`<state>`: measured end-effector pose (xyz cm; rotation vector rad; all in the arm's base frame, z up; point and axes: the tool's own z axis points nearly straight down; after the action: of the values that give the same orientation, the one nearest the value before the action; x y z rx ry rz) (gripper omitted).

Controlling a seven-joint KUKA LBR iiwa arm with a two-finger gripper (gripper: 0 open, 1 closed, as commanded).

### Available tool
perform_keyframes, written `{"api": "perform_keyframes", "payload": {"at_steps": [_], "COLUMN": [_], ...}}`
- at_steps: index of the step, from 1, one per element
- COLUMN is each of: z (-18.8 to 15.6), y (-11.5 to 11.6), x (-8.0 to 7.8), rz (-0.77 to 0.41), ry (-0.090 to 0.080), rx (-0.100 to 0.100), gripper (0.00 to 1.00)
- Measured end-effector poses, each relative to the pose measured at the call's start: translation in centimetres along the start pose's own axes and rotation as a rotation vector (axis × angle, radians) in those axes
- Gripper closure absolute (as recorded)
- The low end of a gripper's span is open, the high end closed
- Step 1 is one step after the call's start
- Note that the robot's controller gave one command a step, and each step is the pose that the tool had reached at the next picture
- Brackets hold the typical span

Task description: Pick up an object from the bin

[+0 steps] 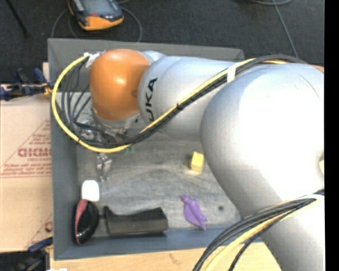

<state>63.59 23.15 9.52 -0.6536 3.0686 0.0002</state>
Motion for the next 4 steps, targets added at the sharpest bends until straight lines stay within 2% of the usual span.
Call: {"api": "perform_keyframes", "payload": {"at_steps": [2, 3, 4], "z": [-3.4, -3.2, -3.3], "y": [-0.6, -0.2, 0.0], "x": [-0.7, -0.6, 0.1], "rz": [-0.275, -0.081, -0.404], "ry": [-0.002, -0.002, 0.001], "rx": [0.000, -0.002, -0.001], "gripper": [0.00, 0.00, 0.00]}}
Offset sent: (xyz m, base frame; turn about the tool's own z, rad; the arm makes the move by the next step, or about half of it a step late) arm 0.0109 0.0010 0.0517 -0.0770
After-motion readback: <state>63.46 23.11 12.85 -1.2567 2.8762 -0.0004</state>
